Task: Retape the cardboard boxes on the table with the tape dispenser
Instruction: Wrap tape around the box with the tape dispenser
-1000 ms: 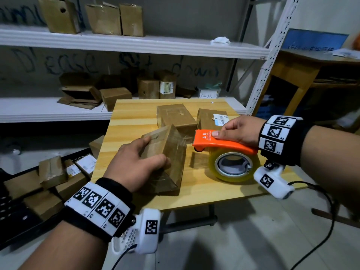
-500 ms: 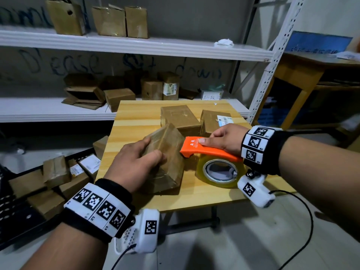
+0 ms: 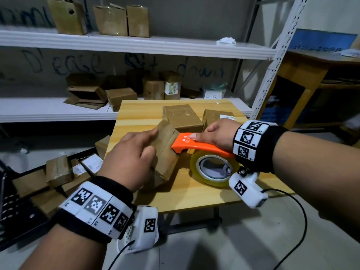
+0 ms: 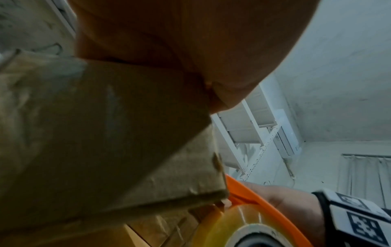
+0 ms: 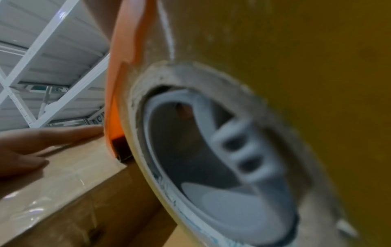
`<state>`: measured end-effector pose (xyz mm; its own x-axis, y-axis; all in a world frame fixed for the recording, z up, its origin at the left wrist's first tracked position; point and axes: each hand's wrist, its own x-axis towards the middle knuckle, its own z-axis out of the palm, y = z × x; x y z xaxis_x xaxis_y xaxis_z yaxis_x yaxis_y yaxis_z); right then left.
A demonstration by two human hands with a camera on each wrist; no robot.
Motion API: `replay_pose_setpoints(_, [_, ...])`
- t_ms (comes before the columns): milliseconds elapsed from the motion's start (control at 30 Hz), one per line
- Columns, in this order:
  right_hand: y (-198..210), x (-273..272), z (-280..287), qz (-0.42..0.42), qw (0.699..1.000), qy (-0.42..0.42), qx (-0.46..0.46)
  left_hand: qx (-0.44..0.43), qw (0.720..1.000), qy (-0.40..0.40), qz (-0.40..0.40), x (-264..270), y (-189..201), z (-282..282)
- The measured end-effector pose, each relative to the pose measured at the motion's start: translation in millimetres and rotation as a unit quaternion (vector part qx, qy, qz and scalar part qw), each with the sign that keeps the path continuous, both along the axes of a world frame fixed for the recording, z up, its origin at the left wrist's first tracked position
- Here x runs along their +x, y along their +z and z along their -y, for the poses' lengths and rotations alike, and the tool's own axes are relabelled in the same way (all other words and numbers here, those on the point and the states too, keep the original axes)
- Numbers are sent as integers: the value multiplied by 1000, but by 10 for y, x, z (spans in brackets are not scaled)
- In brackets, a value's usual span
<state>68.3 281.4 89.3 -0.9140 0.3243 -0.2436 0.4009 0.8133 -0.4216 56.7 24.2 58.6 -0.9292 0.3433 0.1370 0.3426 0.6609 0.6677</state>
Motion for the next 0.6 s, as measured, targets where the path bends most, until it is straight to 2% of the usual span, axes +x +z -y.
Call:
replay_pose_setpoints(67, [29, -26, 59, -2, 1000, 0, -2, -38, 999, 9, -22, 4, 9, -17])
replay_pose_setpoints(167, [86, -51, 148, -6, 1000, 3, 12, -144, 987, 22, -68, -32, 33, -28])
replay_pose_setpoints(300, [151, -97, 248, -22, 1000, -3, 8, -248, 968, 36, -23, -51, 51, -82])
replay_pose_setpoints(367, [174, -123, 305, -30, 999, -2, 16, -253, 966, 49, -15, -68, 28, -69])
replay_pose_setpoints(500, [174, -183, 357, -37, 999, 6, 7, -194, 978, 74, 7, -141, -21, 8])
replay_pose_setpoints(600, [186, -189, 367, -38, 999, 4, 2, -185, 980, 79, 5, -140, -26, 15])
